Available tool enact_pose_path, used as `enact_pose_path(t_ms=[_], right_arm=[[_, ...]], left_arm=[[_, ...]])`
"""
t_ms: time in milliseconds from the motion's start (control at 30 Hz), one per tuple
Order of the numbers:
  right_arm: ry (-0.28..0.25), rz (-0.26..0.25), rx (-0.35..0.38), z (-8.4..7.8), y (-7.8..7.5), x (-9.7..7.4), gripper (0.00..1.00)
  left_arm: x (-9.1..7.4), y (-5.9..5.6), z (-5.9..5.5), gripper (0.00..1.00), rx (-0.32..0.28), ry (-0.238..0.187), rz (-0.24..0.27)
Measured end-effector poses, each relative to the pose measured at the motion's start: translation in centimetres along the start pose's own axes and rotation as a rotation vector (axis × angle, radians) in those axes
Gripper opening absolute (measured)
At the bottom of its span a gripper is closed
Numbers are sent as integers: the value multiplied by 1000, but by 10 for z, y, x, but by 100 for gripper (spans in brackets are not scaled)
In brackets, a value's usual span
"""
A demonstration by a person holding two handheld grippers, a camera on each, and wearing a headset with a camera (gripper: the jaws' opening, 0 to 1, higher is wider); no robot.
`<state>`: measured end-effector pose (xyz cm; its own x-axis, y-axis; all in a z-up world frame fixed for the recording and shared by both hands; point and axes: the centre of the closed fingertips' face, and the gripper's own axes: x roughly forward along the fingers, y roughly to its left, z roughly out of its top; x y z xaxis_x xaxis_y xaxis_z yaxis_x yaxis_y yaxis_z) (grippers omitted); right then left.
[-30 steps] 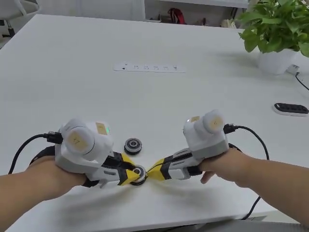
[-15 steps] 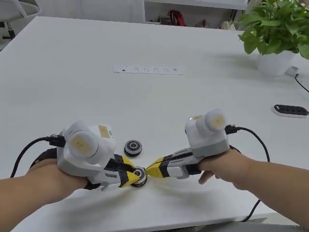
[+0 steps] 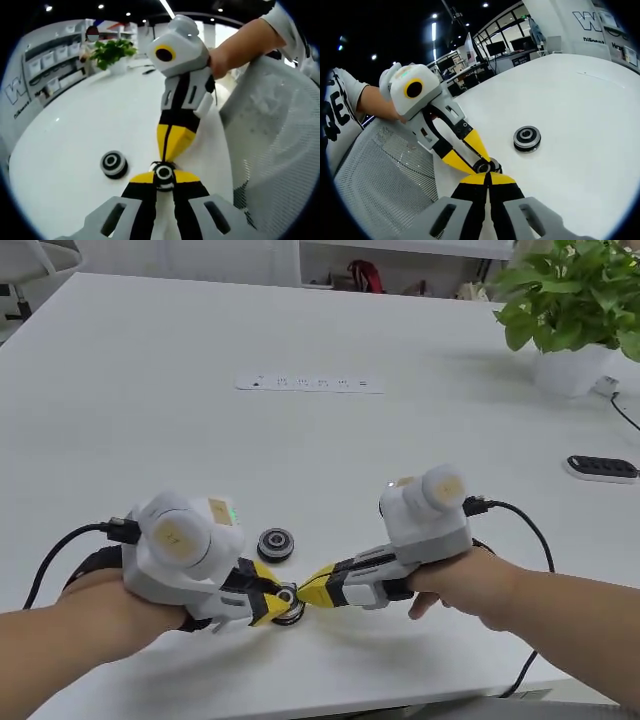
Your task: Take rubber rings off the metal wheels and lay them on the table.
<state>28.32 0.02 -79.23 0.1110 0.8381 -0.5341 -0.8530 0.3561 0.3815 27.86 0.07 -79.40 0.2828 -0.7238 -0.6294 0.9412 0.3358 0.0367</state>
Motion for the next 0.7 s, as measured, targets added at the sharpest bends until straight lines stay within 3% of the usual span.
enact_pose_path(t_ms=[433,633,700], right_arm=[[-8,22,1,0,5,-1,0],[-36,93,-8,11,24,4,0],[-24,81,-24,8,21,4,0]], left_arm=[[1,-1,0,11,10,7,1],[1,-1,0,11,19,12,4],[1,-1,1,11,19,8,3]])
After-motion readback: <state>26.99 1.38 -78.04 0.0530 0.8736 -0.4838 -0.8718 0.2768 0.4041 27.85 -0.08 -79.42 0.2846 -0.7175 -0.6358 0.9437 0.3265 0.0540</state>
